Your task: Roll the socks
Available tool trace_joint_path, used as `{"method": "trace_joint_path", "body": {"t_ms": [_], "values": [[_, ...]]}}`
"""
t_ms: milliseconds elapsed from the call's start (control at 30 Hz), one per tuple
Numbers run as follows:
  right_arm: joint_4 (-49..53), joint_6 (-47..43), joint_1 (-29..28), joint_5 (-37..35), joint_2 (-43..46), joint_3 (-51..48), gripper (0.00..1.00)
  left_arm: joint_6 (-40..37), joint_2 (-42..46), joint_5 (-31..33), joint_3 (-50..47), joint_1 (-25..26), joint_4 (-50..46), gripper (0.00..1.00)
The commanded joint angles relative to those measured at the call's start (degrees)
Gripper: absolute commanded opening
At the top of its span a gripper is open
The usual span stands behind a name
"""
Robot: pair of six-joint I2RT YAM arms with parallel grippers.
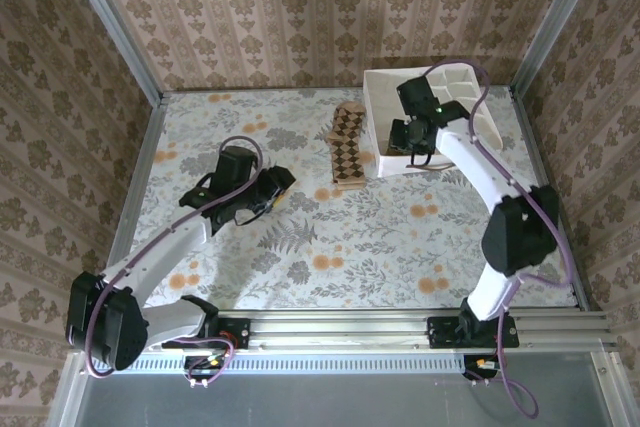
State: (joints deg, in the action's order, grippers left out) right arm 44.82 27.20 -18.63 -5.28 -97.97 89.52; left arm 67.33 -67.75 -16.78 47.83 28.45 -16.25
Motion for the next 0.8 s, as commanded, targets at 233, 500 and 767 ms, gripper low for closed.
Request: {"method": "trace_joint_path", "body": {"t_ms": [233,500,767], "values": [[-4.63,2.15,-13.53,1.41,-17.0,7.52,0.44,0.17,8.86,-1.81,-6.33,-5.65,-5.08,0.51],[-2.62,3.37,-11.46,4.99,-31.31,17.95,0.48,1.21,17.59,-1.66,-10.51,-7.25,-9.2,0.51],[-5.36,6.31,-12.48,13.57,-34.79,15.79,0.28,1.14,21.86,-1.42,-11.26,-8.47,-12.56,0.51]]}}
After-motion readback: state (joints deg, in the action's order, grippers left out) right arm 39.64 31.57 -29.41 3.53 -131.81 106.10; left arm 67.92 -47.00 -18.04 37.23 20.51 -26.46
